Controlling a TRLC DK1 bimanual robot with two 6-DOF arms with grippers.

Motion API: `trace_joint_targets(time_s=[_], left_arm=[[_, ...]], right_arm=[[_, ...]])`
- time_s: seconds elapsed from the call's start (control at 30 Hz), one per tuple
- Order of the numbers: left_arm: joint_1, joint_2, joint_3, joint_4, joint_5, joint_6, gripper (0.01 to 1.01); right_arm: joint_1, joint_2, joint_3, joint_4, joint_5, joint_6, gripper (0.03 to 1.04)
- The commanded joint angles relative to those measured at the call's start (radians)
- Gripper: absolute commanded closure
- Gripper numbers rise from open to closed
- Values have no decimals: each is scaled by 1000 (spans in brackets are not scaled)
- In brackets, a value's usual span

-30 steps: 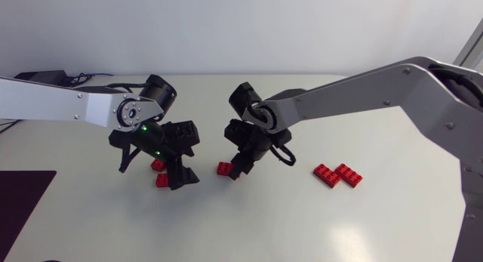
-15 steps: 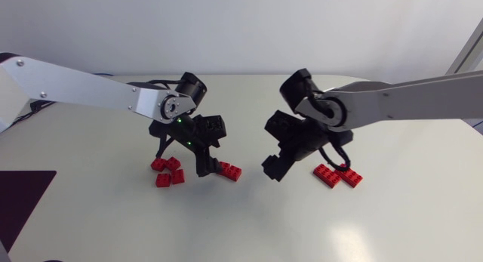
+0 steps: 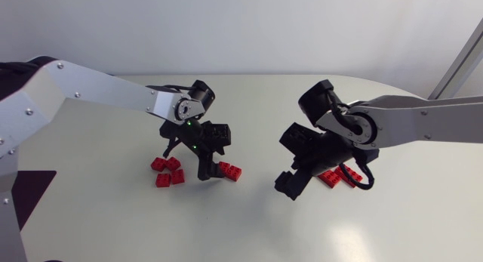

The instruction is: Sort duplo bricks by size, large to the right and small to the left

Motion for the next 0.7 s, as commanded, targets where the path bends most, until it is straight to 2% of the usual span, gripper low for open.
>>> trace_joint_targets(time_s=[0.0,0.13,0.2,0.23,0.47,0.67], left_arm=[[-7,34,19,-30,9,51,277],[-4,43,7,-36,17,60,593],[-6,44,-2,-37,24,76,848],[-7,44,-5,-37,31,79,874],[0,15,-37,-54,29,86,885],[82,-75,-114,-63,18,112,885]], right_arm=[[11,21,34,-12,-4,-18,61],[36,73,81,-10,-4,-15,62],[45,104,106,-9,-4,-12,62],[49,120,116,-4,-4,-12,62],[80,246,185,49,-6,-22,62],[85,361,288,68,-32,-35,62]])
